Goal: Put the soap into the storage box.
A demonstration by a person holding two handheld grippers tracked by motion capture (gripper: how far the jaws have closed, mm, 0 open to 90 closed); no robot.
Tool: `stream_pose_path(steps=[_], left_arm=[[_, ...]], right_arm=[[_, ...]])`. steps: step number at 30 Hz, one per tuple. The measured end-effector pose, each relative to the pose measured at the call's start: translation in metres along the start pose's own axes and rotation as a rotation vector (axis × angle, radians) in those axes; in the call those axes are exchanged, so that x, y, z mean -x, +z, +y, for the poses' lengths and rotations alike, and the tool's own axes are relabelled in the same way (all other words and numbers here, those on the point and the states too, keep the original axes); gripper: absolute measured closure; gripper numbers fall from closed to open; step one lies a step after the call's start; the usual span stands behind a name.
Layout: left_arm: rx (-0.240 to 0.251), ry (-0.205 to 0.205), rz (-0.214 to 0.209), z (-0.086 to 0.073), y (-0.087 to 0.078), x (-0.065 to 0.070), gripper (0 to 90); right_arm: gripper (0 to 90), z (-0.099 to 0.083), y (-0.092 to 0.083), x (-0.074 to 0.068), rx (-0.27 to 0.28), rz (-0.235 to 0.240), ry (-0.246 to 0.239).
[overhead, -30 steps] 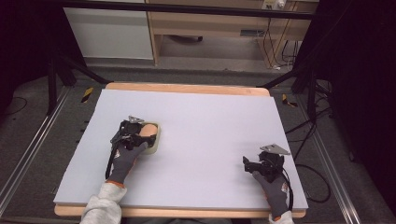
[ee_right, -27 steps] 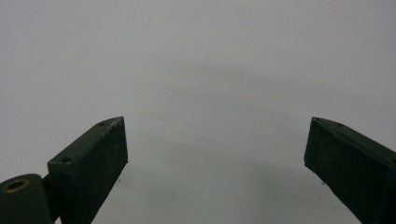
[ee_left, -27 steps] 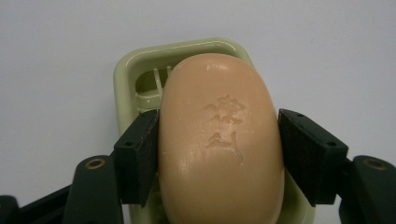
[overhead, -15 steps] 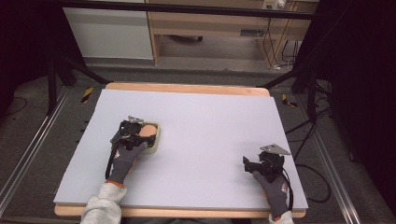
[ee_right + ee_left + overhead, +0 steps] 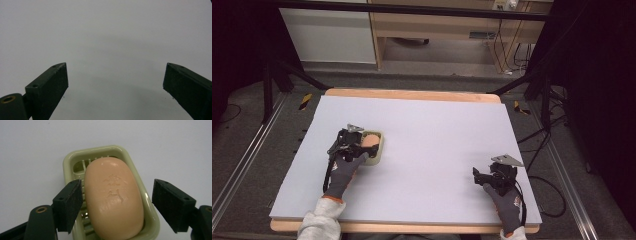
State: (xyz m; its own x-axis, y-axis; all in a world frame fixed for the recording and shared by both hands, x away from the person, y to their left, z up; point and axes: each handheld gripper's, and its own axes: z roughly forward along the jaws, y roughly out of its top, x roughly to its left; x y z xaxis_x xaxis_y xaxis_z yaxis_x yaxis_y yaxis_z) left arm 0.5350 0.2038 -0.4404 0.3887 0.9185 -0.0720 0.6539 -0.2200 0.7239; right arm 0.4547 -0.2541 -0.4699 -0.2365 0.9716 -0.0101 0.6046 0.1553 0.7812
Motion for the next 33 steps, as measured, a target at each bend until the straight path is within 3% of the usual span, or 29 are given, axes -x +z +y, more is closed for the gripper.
stream_pose_path(steps=[9, 18, 27, 33], left_arm=[[0.069, 0.021, -0.038, -0.007, -0.021, 0.004, 23.9], [0.137, 0.034, -0.058, -0.027, -0.042, 0.002, 23.3], [0.131, 0.055, -0.053, -0.044, -0.048, -0.002, 22.7], [0.117, 0.049, -0.037, -0.068, -0.057, -0.013, 22.1]], right_arm=[[6.2, 0.0, -0.002, 0.002, 0.006, -0.008, 0.005], [6.1, -0.002, -0.004, 0.004, 0.01, -0.021, 0.017], [6.0, -0.003, -0.006, 0.01, 0.007, -0.064, 0.01], [6.0, -0.004, -0.007, 0.014, 0.007, -0.081, 0.018]])
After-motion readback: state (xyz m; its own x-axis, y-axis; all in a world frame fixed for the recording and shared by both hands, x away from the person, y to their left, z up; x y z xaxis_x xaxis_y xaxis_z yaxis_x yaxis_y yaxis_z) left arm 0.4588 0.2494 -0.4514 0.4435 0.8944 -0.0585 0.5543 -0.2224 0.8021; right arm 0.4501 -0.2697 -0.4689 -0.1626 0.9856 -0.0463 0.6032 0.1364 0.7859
